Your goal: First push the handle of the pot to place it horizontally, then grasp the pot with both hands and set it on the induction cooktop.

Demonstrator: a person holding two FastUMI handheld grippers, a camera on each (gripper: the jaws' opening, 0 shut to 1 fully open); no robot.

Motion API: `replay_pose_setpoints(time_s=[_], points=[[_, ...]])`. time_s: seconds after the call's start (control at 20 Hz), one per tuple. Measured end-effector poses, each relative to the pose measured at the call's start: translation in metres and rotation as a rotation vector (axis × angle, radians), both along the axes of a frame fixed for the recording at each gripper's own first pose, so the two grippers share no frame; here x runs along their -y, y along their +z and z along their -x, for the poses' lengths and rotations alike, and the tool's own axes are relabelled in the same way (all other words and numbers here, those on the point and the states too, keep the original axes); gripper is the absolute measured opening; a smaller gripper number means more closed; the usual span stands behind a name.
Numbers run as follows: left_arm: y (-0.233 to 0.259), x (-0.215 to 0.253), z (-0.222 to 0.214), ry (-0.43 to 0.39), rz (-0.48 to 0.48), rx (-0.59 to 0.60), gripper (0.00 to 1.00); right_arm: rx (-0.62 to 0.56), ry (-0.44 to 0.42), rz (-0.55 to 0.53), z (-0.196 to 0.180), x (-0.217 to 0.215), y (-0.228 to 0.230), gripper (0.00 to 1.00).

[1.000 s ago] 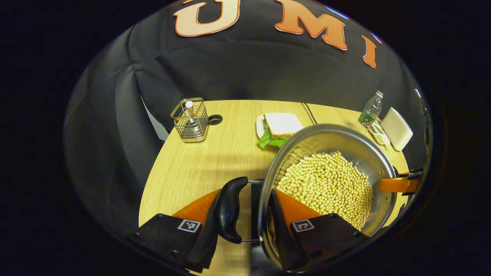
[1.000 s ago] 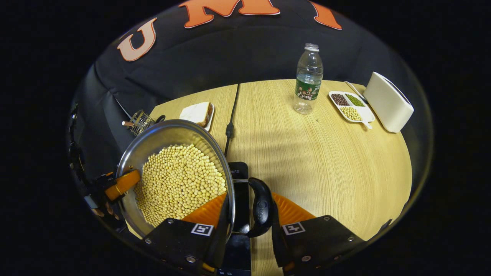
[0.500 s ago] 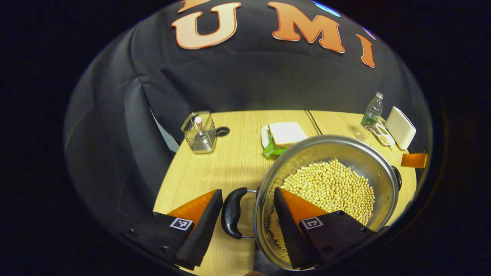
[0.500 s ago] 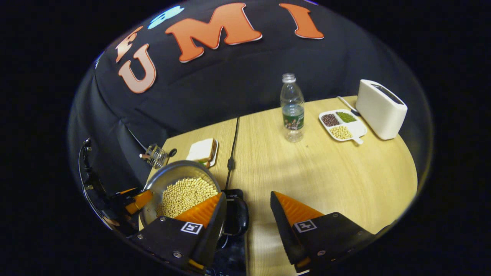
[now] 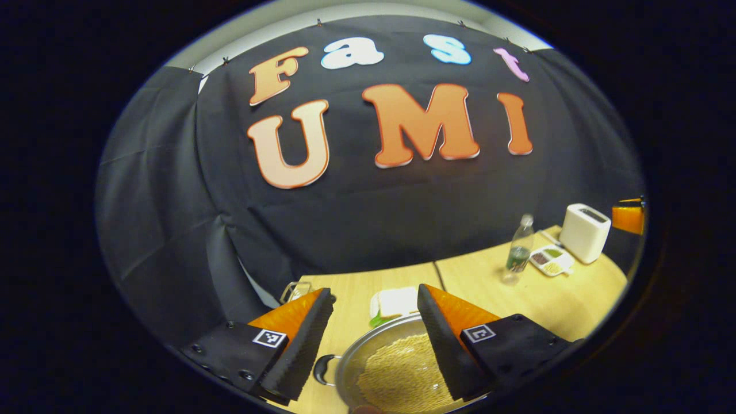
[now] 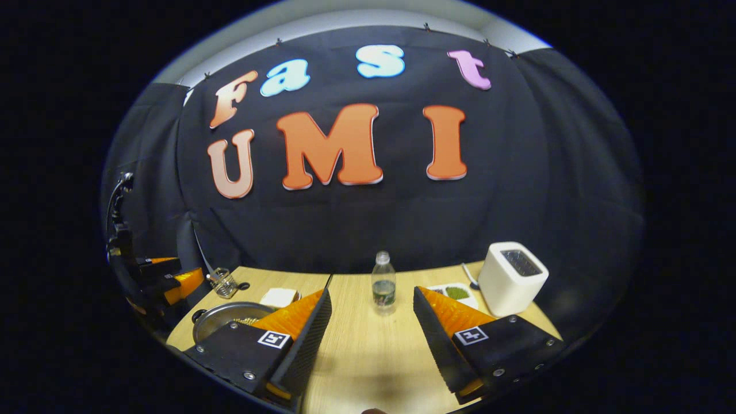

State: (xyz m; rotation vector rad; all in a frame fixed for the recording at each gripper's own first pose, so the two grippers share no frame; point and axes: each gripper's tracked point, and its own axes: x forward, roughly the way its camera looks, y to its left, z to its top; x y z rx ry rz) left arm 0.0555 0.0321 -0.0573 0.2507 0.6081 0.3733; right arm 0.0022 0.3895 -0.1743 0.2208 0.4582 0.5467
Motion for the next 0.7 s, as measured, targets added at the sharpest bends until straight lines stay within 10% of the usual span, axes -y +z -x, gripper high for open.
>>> replay_pose_setpoints(time_s=[0.7], points=[[0.232, 0.13, -0.047, -0.045, 0.031, 0.482, 0.97, 0.329, -0.127, -0.206, -0.037, 0.144, 0.155, 0.93]])
